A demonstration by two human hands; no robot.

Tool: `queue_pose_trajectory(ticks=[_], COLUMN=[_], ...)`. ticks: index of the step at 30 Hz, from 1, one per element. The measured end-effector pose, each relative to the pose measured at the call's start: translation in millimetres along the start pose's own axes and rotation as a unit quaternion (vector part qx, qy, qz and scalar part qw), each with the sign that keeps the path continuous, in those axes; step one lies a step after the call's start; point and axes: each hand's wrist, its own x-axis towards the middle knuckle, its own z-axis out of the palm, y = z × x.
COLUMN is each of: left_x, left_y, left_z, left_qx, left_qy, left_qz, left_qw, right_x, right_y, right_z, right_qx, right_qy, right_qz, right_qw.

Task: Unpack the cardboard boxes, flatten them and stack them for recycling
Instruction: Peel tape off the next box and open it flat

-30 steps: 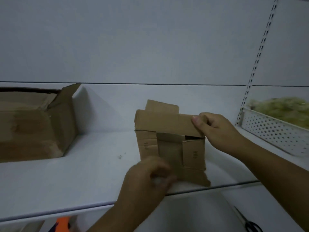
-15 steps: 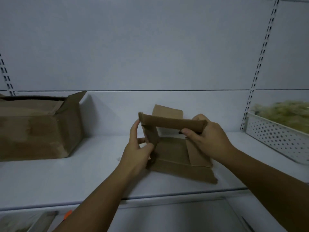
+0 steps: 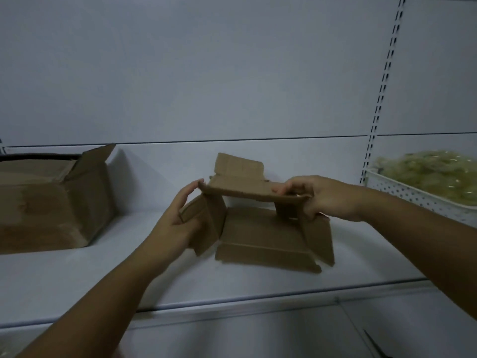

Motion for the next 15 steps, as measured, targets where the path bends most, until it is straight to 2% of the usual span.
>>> queue_pose_trajectory(ticks=[3, 4, 7, 8, 10, 12, 15], left_x=[-14, -19, -30, -30, -28, -20, -5], left_y=[-5, -8, -18, -20, -25, -30, -30], left_z=[-17, -24, -47, -51, -55, -53, -48], left_qx=[-0.051, -0.1, -0.329, -0.362, -0.36, -0.322, -0.225], left_qy=[-0.066, -0.095, -0.156, -0.151, -0.089, -0.01, -0.005], left_qz=[-0.065, -0.103, -0.207, -0.225, -0.261, -0.312, -0.35], left_qw=[0.994, 0.985, 0.908, 0.892, 0.891, 0.894, 0.91], right_x=[-2, -2, 4, 8, 16, 20, 23], right_y=[-4, -5, -1, 3, 17, 29, 41], right_z=[7, 12, 38, 51, 79, 103, 113], right_qx=[-0.068, -0.079, -0.095, -0.123, -0.166, -0.156, -0.118], right_qy=[-0.075, -0.096, -0.151, -0.148, -0.123, -0.078, -0.048], right_qz=[-0.012, -0.02, -0.031, -0.033, -0.04, -0.072, -0.109], right_qw=[0.995, 0.992, 0.983, 0.981, 0.978, 0.982, 0.986])
